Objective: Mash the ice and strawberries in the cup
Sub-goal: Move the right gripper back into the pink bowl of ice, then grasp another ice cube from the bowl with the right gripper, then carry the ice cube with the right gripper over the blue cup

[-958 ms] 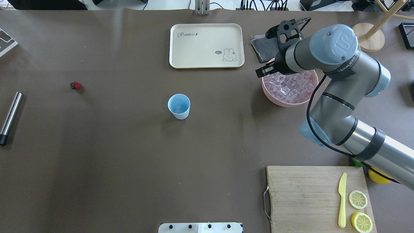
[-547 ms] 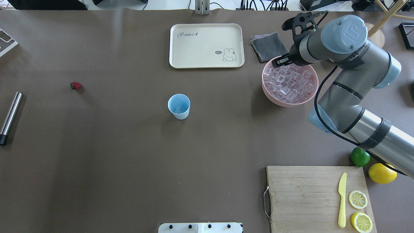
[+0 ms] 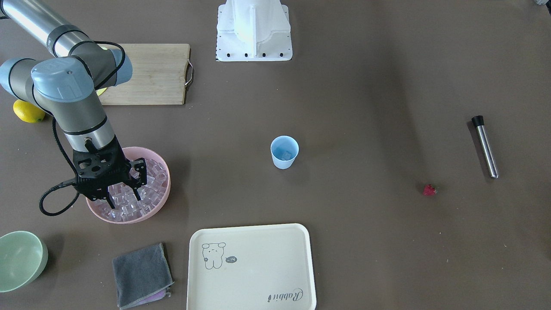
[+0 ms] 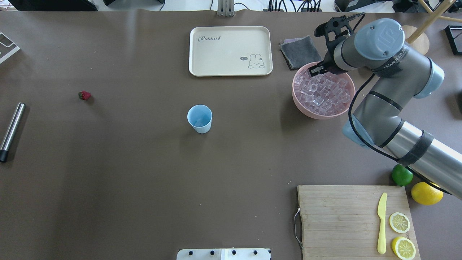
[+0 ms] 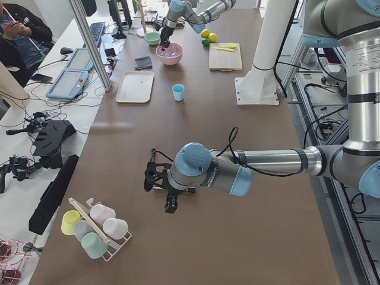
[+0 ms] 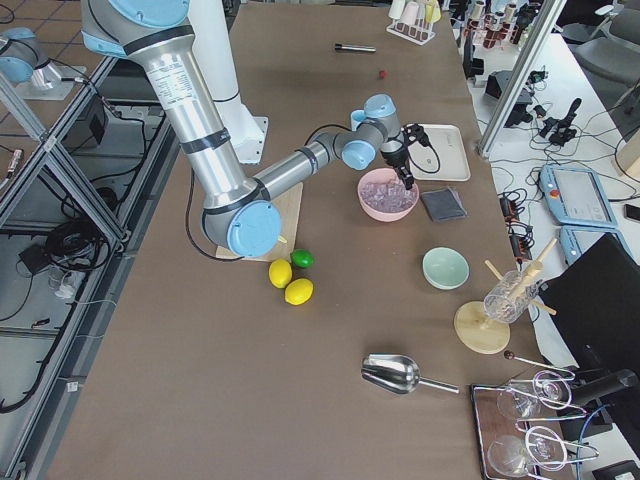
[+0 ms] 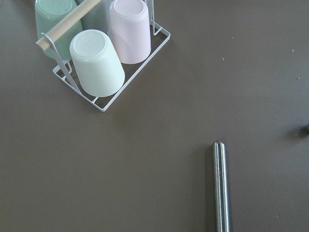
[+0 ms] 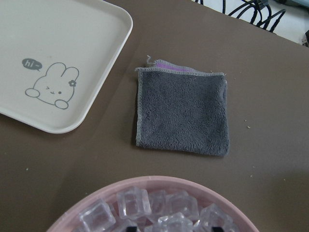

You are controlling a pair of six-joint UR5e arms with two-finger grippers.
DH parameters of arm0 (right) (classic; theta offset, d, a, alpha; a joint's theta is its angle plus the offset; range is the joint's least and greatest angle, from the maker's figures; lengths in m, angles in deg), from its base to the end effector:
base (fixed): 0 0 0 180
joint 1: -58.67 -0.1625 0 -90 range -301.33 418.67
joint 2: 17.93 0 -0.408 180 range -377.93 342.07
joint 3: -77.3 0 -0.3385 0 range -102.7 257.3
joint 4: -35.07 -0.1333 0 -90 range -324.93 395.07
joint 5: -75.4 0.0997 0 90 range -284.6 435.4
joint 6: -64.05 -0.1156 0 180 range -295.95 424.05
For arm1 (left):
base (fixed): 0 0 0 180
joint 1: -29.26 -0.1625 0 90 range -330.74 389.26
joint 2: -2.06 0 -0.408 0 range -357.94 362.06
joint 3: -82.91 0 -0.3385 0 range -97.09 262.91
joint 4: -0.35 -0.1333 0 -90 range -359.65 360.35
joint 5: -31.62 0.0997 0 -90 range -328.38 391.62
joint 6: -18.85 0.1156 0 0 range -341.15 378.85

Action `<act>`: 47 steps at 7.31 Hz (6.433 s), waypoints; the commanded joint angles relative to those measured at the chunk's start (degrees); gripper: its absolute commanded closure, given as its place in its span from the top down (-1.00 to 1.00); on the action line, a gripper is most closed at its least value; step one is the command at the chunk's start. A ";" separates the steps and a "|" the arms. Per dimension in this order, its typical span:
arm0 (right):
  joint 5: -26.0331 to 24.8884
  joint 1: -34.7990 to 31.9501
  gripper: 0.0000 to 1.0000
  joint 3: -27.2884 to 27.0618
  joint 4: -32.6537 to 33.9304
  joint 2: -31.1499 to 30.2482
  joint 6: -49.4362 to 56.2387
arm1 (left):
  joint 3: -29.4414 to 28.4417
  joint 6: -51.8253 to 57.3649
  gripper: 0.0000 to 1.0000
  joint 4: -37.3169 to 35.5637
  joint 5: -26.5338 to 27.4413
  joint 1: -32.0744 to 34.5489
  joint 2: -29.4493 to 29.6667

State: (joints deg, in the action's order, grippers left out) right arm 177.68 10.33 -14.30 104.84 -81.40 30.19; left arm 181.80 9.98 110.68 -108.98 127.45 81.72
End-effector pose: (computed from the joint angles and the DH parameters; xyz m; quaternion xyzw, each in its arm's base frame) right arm -0.3385 -0.5440 0.3685 0.2622 -0.3265 -0.1054 0.9019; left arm -0.0981 -0.3731 0.6096 0.1458 0.4224 -0.0630 0.8924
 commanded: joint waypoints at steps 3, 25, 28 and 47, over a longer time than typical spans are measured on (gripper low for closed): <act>-0.34 0.52 0.18 2.20 1.68 1.42 3.28 | 0.07 0.09 0.98 -0.20 -0.03 0.33 -0.03; 3.53 2.90 -0.36 1.95 0.98 -0.07 -22.82 | -0.02 -0.18 0.98 -0.20 -3.19 0.42 0.06; 3.62 2.72 -0.99 1.86 1.24 -0.16 -21.95 | -0.10 -0.18 0.98 -0.20 -3.19 0.42 0.14; -10.27 21.71 0.97 8.03 12.14 28.41 -32.06 | -0.54 -0.09 0.98 -0.20 -3.19 0.59 -0.12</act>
State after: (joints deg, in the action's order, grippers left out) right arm 167.42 32.07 -5.29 116.79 -52.83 -1.98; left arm 181.18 9.89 110.51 -112.16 127.97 81.64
